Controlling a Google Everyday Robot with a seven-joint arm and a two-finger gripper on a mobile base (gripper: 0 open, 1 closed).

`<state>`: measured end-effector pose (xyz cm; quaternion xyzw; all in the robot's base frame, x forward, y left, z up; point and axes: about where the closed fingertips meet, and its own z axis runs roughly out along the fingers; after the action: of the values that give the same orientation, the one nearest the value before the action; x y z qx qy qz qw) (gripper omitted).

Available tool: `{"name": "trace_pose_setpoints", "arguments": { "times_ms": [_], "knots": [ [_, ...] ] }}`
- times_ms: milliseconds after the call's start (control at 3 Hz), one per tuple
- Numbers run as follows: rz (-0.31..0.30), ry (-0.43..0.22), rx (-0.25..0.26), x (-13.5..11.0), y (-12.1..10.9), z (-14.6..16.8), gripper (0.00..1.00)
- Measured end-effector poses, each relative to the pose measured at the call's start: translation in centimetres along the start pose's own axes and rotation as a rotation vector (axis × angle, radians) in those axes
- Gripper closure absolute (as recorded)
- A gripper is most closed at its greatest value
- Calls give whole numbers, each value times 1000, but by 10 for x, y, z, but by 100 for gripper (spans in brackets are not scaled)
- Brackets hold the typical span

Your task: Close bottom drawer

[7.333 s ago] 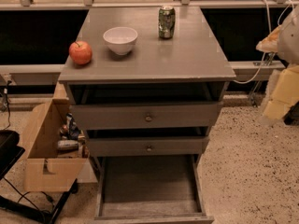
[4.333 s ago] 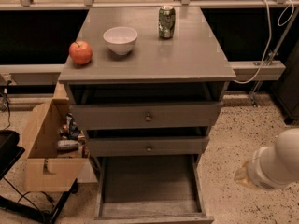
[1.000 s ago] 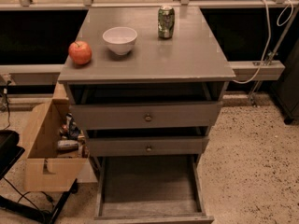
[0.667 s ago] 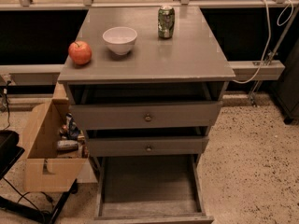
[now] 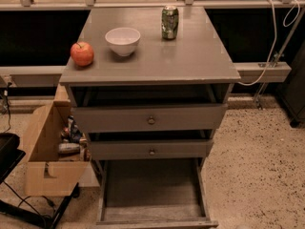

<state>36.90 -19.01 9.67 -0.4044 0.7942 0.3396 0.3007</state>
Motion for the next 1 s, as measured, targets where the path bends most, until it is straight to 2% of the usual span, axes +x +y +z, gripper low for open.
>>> {"name": "trace_pose_setpoints", "arguments": {
  "times_ms": [333, 667, 1000],
  "knots": [
    [-36, 5, -10, -19, -14, 11, 100],
    [-39, 3, -10, -23, -18, 12, 100],
    [-72, -24, -10, -70, -67, 23, 100]
  ]
}}
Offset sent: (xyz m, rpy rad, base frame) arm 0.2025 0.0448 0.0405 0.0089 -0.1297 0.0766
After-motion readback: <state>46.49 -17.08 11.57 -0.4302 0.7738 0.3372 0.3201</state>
